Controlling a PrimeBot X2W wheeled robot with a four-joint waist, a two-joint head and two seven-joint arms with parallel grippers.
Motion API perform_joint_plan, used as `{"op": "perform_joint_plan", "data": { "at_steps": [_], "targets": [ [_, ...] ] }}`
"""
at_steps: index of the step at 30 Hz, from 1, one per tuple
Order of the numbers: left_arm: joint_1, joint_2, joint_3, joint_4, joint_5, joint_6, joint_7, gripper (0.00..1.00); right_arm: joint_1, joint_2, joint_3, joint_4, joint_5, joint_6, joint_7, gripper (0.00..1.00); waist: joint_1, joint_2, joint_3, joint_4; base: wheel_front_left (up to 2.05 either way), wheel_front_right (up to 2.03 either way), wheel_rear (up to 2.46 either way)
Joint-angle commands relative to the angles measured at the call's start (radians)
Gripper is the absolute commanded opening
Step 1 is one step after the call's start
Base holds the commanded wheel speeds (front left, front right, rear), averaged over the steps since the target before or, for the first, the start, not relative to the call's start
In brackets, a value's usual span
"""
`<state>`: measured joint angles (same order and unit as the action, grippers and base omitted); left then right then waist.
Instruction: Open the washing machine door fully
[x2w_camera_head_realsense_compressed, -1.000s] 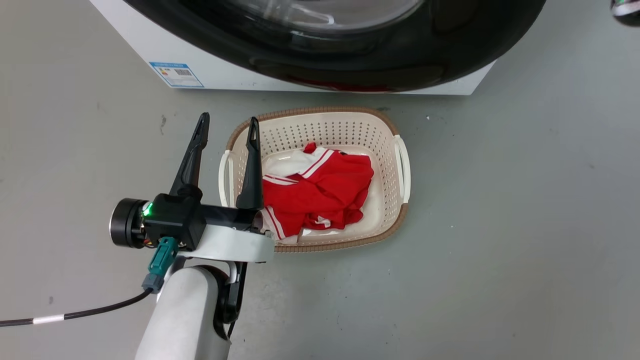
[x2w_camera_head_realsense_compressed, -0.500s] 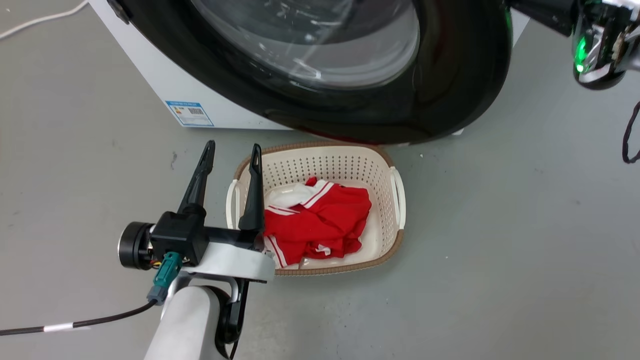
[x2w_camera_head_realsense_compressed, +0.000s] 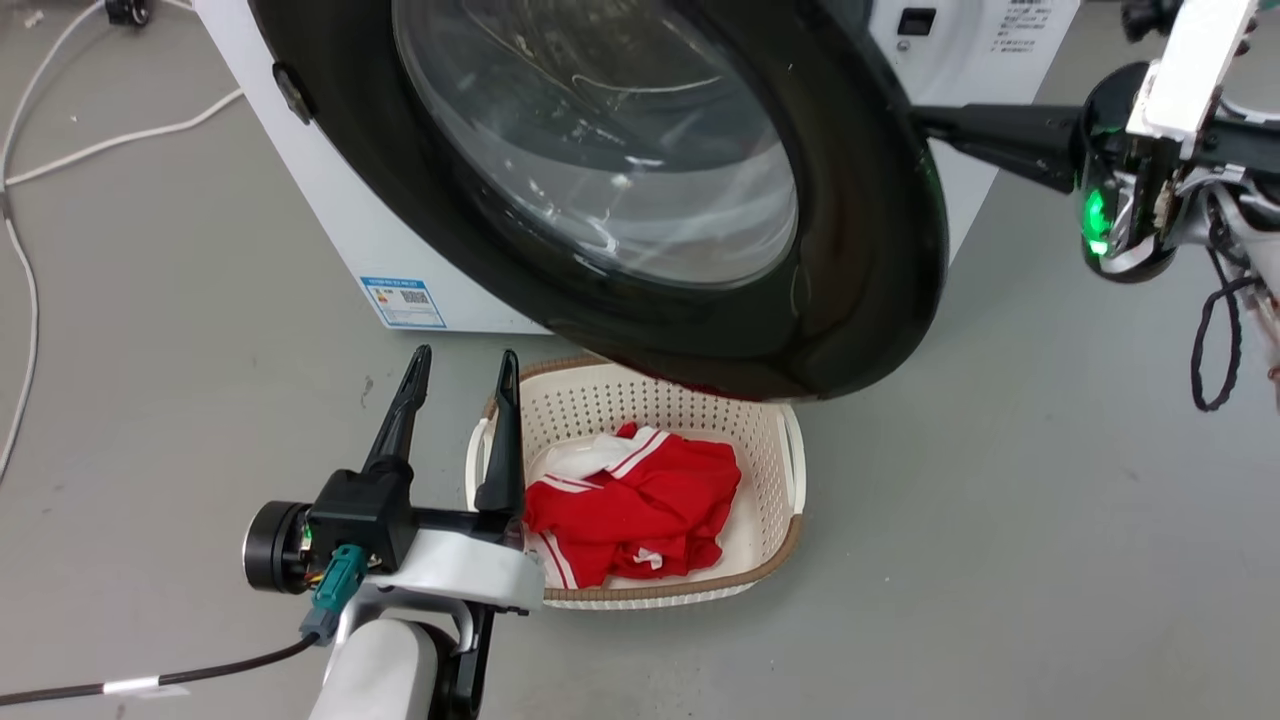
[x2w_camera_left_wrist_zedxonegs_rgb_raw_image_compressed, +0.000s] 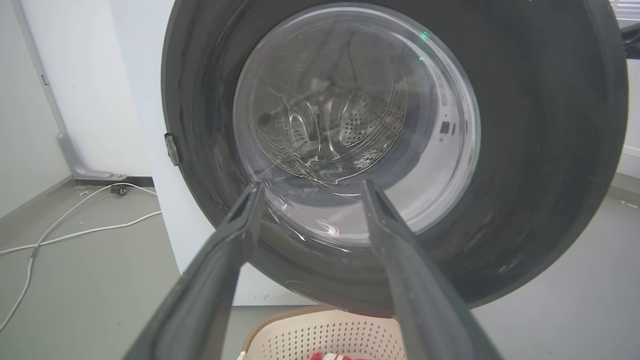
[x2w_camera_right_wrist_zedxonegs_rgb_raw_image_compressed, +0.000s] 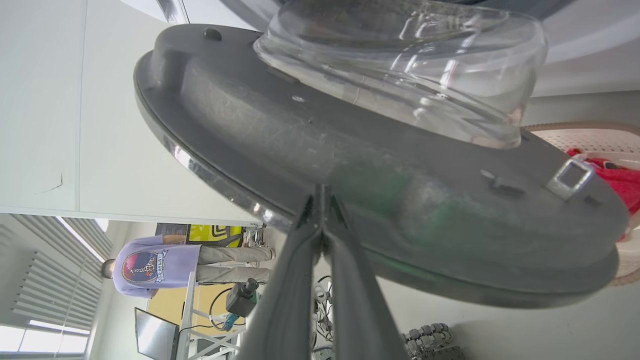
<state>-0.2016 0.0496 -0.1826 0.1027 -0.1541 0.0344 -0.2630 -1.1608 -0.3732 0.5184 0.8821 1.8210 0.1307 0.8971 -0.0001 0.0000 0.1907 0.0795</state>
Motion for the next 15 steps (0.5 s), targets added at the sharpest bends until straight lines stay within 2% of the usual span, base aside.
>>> {"op": "perform_joint_plan", "data": {
  "at_steps": [1, 15],
  "targets": [
    [0.017, 0.001, 0.004, 0.003, -0.004, -0.005, -0.003, 1.0, 0.029, 0.01, 0.008, -0.017, 0.014, 0.0, 0.014, 0.0, 0.0001, 0.0, -0.021, -0.004, 0.0, 0.0, 0.0],
    [0.073, 0.001, 0.013, 0.023, 0.009, -0.023, -0.003, 1.0, 0.216, 0.051, 0.075, -0.154, 0.076, 0.0, 0.001, 0.0, 0.0001, 0.0, -0.115, -0.014, 0.0, 0.0, 0.0]
  ]
}}
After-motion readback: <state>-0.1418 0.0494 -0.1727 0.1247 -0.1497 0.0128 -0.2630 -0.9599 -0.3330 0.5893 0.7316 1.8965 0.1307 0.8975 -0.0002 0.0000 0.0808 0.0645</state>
